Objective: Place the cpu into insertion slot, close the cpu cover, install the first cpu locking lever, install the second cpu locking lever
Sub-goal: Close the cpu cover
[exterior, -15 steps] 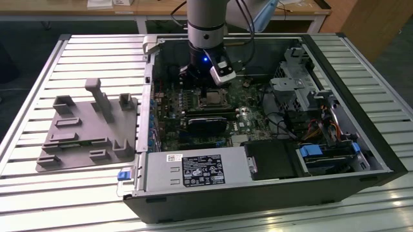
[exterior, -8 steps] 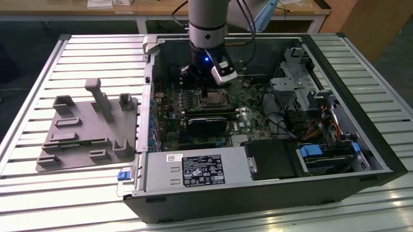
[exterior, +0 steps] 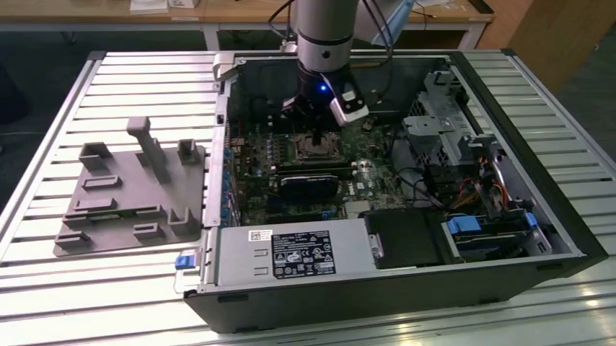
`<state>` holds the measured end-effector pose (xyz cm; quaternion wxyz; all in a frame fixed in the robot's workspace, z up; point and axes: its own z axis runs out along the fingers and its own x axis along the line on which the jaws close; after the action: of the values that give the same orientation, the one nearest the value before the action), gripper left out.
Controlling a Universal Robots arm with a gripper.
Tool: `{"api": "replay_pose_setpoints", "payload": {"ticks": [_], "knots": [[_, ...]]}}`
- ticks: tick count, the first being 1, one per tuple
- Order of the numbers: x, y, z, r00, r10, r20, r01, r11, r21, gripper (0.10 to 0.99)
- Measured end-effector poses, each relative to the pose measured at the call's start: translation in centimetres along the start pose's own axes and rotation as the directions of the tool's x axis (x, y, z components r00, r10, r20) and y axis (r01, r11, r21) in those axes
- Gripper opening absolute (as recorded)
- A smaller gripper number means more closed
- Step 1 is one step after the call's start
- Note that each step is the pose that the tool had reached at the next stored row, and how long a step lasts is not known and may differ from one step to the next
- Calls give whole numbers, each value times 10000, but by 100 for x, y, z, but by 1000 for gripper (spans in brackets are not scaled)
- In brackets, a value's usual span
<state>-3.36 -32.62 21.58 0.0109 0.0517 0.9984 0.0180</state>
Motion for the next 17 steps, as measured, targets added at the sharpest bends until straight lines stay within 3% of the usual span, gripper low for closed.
{"api": "replay_pose_setpoints", "payload": {"ticks": [3,6,14,17], "knots": [[-58,5,1,10000,1,-1,-1,10000,1,106],[-60,7,-10,10000,2,-1,-2,10000,2,106],[-63,12,-172,10000,1,-1,-1,10000,1,106],[-63,13,-175,10000,1,1,-1,10000,-3,106]]}}
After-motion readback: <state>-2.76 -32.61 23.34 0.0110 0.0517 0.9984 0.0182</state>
